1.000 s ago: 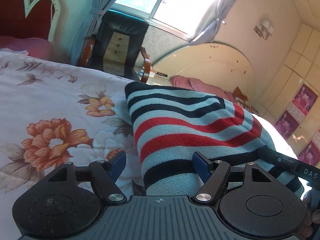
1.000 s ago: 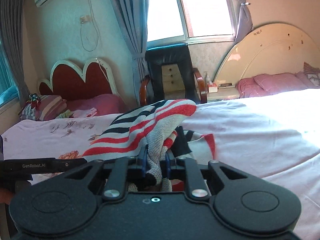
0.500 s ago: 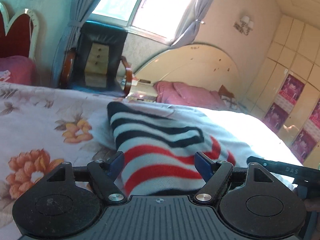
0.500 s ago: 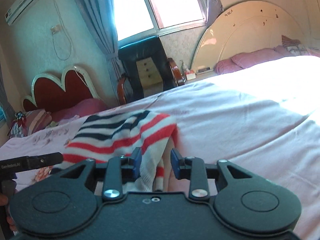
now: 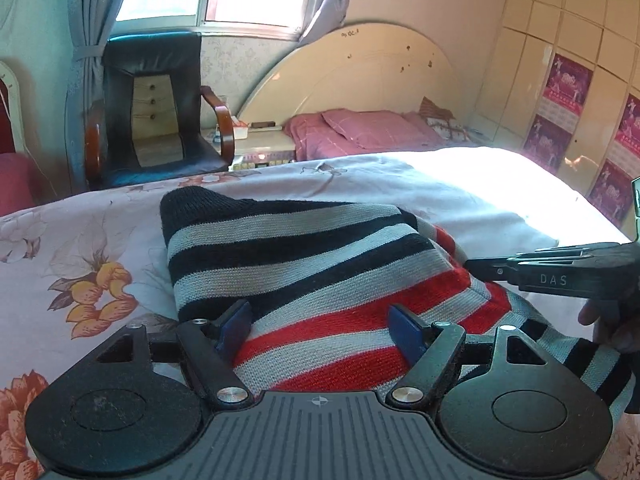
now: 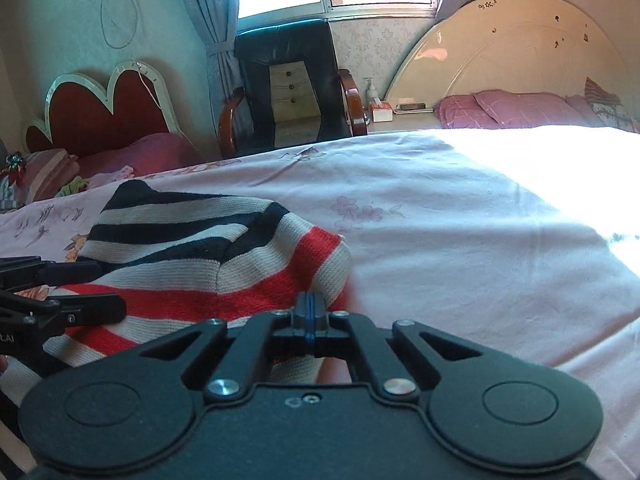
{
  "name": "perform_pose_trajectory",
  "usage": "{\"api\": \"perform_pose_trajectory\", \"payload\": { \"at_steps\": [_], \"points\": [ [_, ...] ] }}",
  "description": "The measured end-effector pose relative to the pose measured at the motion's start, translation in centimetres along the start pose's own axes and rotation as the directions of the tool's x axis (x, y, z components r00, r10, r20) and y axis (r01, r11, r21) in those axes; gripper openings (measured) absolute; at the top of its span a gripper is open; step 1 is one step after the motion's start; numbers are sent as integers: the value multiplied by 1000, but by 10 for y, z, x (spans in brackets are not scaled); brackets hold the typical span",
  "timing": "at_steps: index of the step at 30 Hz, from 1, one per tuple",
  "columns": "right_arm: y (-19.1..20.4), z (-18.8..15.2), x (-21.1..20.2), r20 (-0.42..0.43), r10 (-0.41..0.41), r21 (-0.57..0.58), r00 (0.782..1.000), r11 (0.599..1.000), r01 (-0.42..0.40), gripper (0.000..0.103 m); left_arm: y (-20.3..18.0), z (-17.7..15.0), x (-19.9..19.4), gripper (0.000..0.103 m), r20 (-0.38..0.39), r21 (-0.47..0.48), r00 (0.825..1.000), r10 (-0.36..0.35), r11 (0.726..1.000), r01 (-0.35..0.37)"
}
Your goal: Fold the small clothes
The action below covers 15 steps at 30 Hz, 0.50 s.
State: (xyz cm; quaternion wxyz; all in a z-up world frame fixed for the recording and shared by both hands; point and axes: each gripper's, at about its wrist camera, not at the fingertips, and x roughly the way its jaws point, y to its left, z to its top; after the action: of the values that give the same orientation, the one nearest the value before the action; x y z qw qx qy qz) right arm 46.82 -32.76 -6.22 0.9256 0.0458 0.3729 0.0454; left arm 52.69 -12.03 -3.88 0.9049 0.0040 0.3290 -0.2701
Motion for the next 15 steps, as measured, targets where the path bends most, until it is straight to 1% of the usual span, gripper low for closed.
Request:
{"api": "perform_pose_trajectory", "payload": {
  "at_steps": [1, 2, 3, 6, 8, 10, 11, 13, 15],
  "points": [
    [1, 1, -9, 10, 0, 19, 1000, 1000, 0, 6, -1, -1, -11, 76, 21, -4, 1000, -4, 1000, 4],
    [2, 2, -20, 36, 10, 30, 999, 999, -11, 9, -4, -4, -23, 76, 38, -2, 999, -2, 1000, 2],
    [3, 2, -34, 67, 22, 25, 998, 999, -24, 9, -7, -8, -36, 76, 55, 9, 998, 6, 1000, -6],
    [13, -8, -76, 112, 84, -35, 990, 996, -81, 8, -21, -25, -71, 76, 93, 12, 995, -20, 1000, 19],
    [23, -19, -99, 117, 127, -86, 985, 989, -118, 8, -32, -36, -84, 76, 93, 17, 994, -53, 999, 51],
    [32, -32, -112, 101, 153, -123, 983, 983, -140, 8, -46, -46, -88, 76, 82, 49, 994, -74, 996, 70],
    [36, -37, -115, 90, 155, -137, 984, 980, -142, 8, -51, -51, -89, 76, 76, 67, 995, -67, 996, 62],
    [41, -47, -115, 68, 110, -174, 992, 980, -97, 6, -56, -59, -92, 76, 76, 98, 996, -41, 995, 34],
    [36, -55, -113, 50, 63, -156, 997, 986, -55, 1, -56, -61, -97, 76, 69, 112, 997, -26, 994, 18]
  ]
}}
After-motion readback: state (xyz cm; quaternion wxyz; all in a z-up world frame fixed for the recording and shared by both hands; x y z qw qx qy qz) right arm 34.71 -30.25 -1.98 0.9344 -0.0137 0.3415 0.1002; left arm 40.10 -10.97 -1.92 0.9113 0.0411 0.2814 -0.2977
